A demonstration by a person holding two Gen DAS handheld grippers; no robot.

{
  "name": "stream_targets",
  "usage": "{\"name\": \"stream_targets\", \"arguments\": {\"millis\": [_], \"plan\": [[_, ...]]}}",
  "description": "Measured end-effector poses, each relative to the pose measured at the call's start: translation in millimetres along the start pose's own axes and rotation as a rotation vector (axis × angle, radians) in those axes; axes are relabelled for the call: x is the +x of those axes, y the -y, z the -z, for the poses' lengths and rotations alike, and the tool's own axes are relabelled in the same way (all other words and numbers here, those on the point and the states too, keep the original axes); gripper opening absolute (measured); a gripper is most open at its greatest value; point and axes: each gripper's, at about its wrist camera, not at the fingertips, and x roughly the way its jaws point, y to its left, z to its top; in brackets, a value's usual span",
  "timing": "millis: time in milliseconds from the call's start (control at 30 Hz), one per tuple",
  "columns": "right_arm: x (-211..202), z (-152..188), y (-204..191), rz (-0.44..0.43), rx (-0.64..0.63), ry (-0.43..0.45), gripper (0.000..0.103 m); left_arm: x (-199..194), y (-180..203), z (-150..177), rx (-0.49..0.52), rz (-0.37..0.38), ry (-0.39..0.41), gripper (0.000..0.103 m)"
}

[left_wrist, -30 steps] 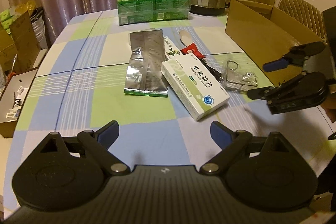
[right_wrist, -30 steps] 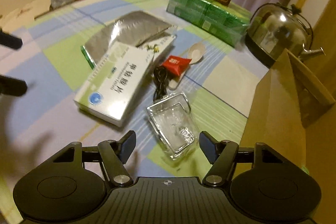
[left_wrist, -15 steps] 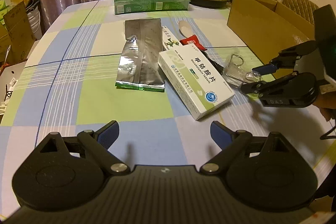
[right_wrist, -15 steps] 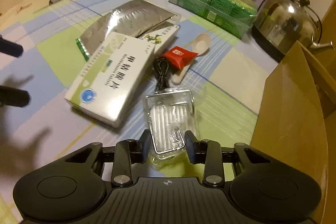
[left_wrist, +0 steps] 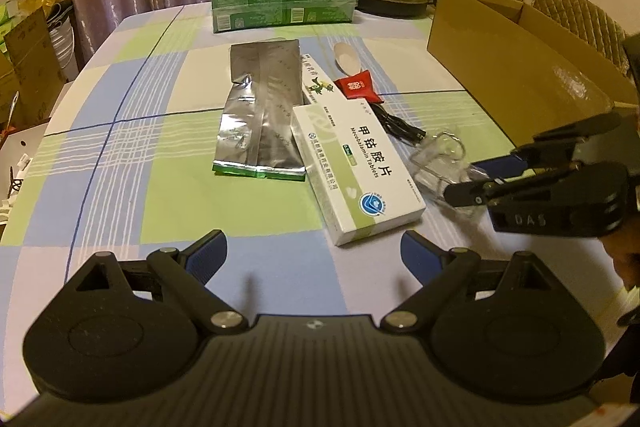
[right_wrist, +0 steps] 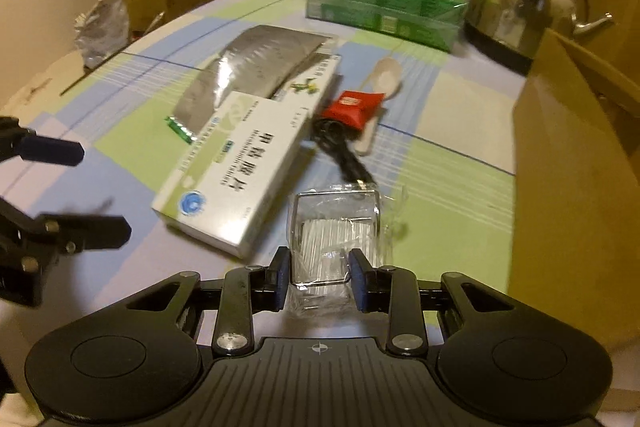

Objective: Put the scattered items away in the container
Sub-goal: 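Grasp the soap holder with the right tool while the left tool grasps the white tablets box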

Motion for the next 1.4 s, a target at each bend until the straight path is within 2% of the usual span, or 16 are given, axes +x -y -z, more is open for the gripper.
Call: {"name": "stream_targets", "arguments": {"millis": [367,533,600,667,700,1000,1200,1233,1300,1333,1400], "plan": [[0,18,6,0.024,-0.065,0.045,0.031,43,33,-24,-0.002,0.016,0.002,0.091],[1,23,15,0.02,-0.037,0.05,0.032,61,50,-27,0.031,0.014,-0.02,0.09],[0,23,15,0.014,-0.03,0.047,0.032,65,54,-26,0.039,-0.012,-0.026,0.085],[-2,23,16,0.009,-0.022,0.04,0.031,68,55,-24,0.04,-0.04,-0.034,0.07],[-3,23,16,0.007,-0.019,0.038,0.03,68,54,-23,0.034,-0.046,-0.037,0.069],[-32,46,2,0.018,0.007,0.001,0.029,30,45,8,0.076,-0.033,-0.084,0.067],[-54,70,-12,0.025,0.046,0.009,0.03,-6,41,39,0.059,-0.029,-0.106,0.068],[-55,72,-14,0.029,0.04,0.011,0.031,-9,41,42,0.059,-0.032,-0.104,0.068],[-56,75,-19,0.045,0.013,0.013,0.038,-12,40,44,0.056,-0.04,-0.097,0.076],[-55,76,-19,0.046,0.009,0.014,0.044,-12,40,45,0.053,-0.046,-0.092,0.078],[-55,77,-19,0.043,0.018,0.015,0.049,-11,40,42,0.049,-0.053,-0.083,0.078]]}}
